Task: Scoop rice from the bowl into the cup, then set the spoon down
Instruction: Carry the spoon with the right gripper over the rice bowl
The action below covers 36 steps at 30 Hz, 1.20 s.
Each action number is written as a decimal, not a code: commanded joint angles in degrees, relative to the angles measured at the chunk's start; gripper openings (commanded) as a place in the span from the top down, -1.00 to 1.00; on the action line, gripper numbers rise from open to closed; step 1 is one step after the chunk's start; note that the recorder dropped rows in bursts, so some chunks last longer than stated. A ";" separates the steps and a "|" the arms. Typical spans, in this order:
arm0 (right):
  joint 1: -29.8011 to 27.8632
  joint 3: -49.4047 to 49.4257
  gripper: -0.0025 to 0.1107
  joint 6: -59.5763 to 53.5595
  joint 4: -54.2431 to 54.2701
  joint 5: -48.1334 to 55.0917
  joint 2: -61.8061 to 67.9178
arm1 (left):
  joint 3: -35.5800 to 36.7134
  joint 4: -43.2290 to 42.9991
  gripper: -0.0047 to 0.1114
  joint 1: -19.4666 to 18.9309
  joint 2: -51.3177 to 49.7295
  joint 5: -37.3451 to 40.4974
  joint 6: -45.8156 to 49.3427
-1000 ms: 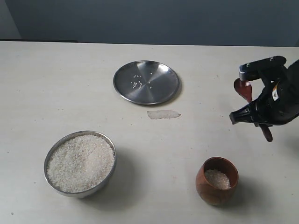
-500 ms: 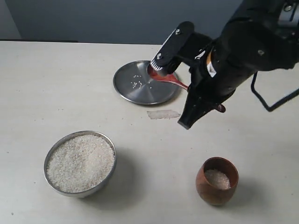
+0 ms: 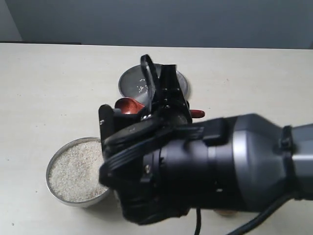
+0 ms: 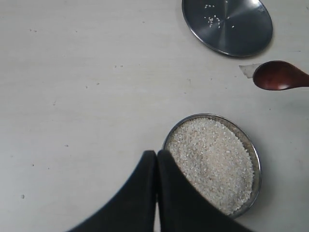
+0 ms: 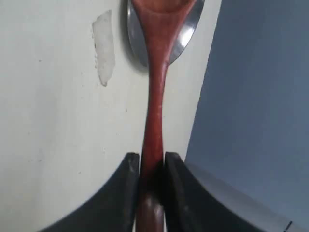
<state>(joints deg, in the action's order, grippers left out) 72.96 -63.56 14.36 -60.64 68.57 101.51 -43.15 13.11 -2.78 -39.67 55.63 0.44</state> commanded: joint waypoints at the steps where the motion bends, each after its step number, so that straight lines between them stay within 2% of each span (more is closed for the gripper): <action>1: 3.13 -0.21 0.96 2.34 -4.49 1.21 1.20 | -0.29 -0.13 0.91 -0.05 0.01 -0.29 0.00; 18: 11.58 -0.21 0.96 2.21 -9.71 1.29 8.54 | -0.29 -0.13 0.91 -0.05 0.01 -0.41 0.00; 36: 11.70 -0.21 0.96 2.32 -11.41 1.39 11.02 | -0.29 -0.13 0.91 -0.05 0.01 -0.41 0.00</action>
<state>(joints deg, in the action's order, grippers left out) 84.50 -63.56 16.46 -70.91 69.34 112.51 -43.15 13.11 -2.78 -39.67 55.63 0.44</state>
